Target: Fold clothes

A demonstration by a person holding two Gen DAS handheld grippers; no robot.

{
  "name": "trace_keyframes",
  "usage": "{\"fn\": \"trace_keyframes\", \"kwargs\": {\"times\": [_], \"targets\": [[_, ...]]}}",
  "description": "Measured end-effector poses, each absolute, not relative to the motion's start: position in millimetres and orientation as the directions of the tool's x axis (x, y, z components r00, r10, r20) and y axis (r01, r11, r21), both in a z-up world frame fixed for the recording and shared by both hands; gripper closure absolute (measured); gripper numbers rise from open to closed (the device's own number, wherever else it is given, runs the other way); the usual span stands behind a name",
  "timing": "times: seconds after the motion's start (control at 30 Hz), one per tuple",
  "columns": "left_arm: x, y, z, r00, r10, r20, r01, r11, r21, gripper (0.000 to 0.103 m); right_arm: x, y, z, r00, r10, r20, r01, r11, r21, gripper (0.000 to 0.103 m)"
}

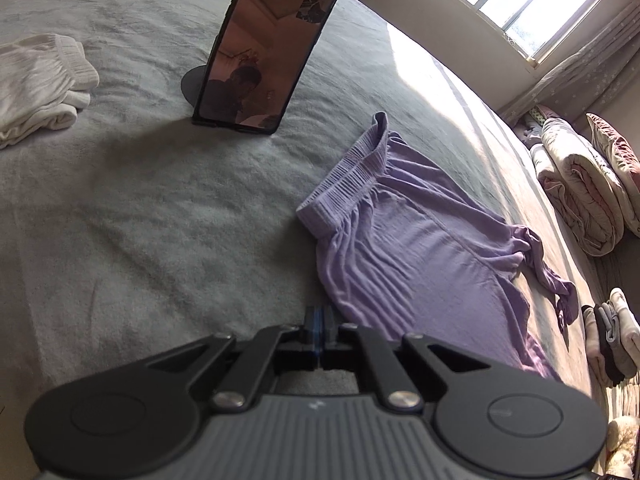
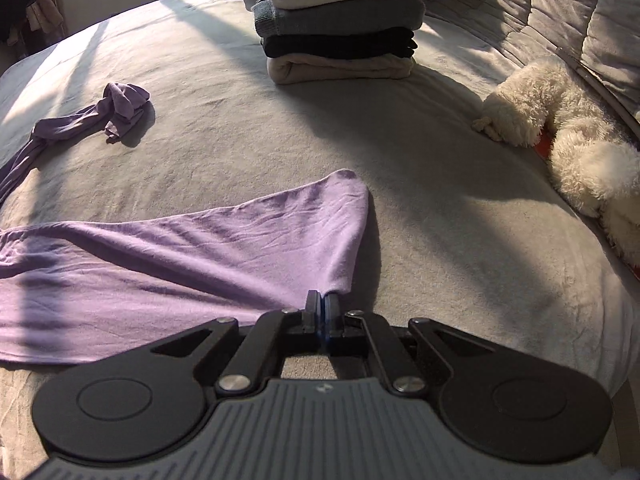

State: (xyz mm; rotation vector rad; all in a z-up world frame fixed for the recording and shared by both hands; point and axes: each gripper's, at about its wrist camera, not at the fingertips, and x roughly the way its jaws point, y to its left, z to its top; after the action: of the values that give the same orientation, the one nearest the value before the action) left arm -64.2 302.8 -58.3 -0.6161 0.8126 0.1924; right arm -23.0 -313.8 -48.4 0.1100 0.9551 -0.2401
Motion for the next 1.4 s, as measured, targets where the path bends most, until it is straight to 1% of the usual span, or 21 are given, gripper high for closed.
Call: {"fn": "trace_keyframes", "kwargs": {"times": [0.03,0.1,0.13,0.17,0.23,0.3,0.33,0.43,0.5,0.6,0.67,0.7,0.77,0.8,0.9,0.97,1.07,1.2,1.3,1.33,1.4], "targets": [[-64.1,303.5,-56.5,0.692,-0.054,-0.720,-0.382,0.819,-0.429,0.101,-23.4,-312.7,-50.1,0.552,-0.155,-0.819,0.248,0.969,-0.016,0.100],[-63.3,308.7,-55.1,0.720,-0.051,-0.692,-0.378,0.807,-0.453,0.090,-25.5,-308.9,-46.6,0.567,-0.160,-0.808,0.236,0.971,-0.027,0.098],[-62.2,311.4,-54.9,0.734,-0.055,-0.677,-0.376,0.797,-0.472,0.076,-26.7,-306.5,-43.5,0.578,-0.160,-0.800,0.226,0.974,-0.032,0.090],[-60.3,313.7,-55.4,0.744,-0.062,-0.666,-0.376,0.785,-0.493,0.067,-29.1,-301.3,-38.5,0.596,-0.164,-0.786,0.211,0.977,-0.044,0.088],[-54.3,315.8,-56.9,0.757,-0.076,-0.649,-0.374,0.765,-0.525,0.067,-33.8,-290.8,-28.6,0.631,-0.165,-0.758,0.178,0.982,-0.065,0.085],[-48.1,313.8,-58.2,0.768,-0.080,-0.636,-0.369,0.757,-0.540,0.067,-38.4,-274.6,-19.4,0.673,-0.106,-0.732,0.109,0.993,-0.044,0.064],[-45.4,312.2,-58.9,0.773,-0.077,-0.630,-0.368,0.754,-0.544,0.067,-41.2,-263.2,-16.6,0.695,-0.065,-0.716,0.056,0.998,-0.037,0.050],[-39.1,307.2,-62.2,0.779,-0.055,-0.625,-0.383,0.747,-0.543,0.068,-49.2,-224.4,-10.5,0.743,0.078,-0.665,-0.128,0.991,-0.027,0.050],[-36.4,304.5,-65.1,0.780,-0.034,-0.625,-0.400,0.741,-0.539,0.074,-52.9,-193.0,-13.8,0.738,0.195,-0.646,-0.273,0.962,-0.022,0.050],[-34.3,303.4,-69.2,0.775,-0.001,-0.631,-0.430,0.732,-0.529,0.081,-54.1,-163.8,-27.5,0.721,0.260,-0.642,-0.383,0.922,-0.057,0.050],[-33.8,304.2,-71.1,0.776,0.018,-0.631,-0.444,0.725,-0.526,0.089,-54.9,-144.3,-36.7,0.706,0.302,-0.641,-0.452,0.888,-0.080,0.050],[-33.7,304.5,-72.1,0.775,0.026,-0.631,-0.449,0.725,-0.522,0.090,-55.3,-134.6,-41.3,0.697,0.322,-0.641,-0.486,0.869,-0.092,0.050],[-33.4,304.9,-74.0,0.774,0.041,-0.632,-0.457,0.726,-0.513,0.097,-56.0,-115.1,-50.5,0.677,0.362,-0.641,-0.551,0.827,-0.115,0.056],[-33.3,304.9,-74.8,0.773,0.046,-0.632,-0.459,0.728,-0.508,0.098,-56.4,-105.3,-55.1,0.665,0.381,-0.642,-0.582,0.803,-0.127,0.057],[-34.6,305.1,-75.8,0.776,0.065,-0.627,-0.464,0.732,-0.498,0.100,-57.6,-76.1,-68.8,0.627,0.436,-0.646,-0.669,0.726,-0.160,0.072],[-35.6,305.1,-75.1,0.777,0.075,-0.625,-0.466,0.736,-0.491,0.100,-56.1,-66.8,-72.1,0.614,0.447,-0.651,-0.689,0.706,-0.165,0.102],[-41.2,307.9,-71.7,0.775,0.102,-0.623,-0.486,0.727,-0.485,0.101,-54.6,-67.3,-66.8,0.596,0.453,-0.663,-0.696,0.703,-0.145,0.103],[-52.8,313.5,-68.1,0.776,0.112,-0.621,-0.494,0.721,-0.486,0.101,-54.4,-72.8,-53.5,0.529,0.515,-0.674,-0.726,0.687,-0.044,0.103],[-53.9,313.5,-70.8,0.764,0.102,-0.637,-0.486,0.740,-0.464,0.101,-53.1,-74.5,-51.6,0.494,0.537,-0.684,-0.740,0.673,-0.005,0.103],[-53.3,312.9,-70.5,0.764,0.099,-0.637,-0.478,0.751,-0.456,0.100,-52.1,-74.2,-53.3,0.488,0.536,-0.688,-0.741,0.672,-0.002,0.103],[-53.1,312.9,-68.4,0.766,0.098,-0.635,-0.465,0.766,-0.444,0.095,-49.2,-72.6,-58.4,0.477,0.534,-0.698,-0.744,0.669,0.004,0.103]]}}
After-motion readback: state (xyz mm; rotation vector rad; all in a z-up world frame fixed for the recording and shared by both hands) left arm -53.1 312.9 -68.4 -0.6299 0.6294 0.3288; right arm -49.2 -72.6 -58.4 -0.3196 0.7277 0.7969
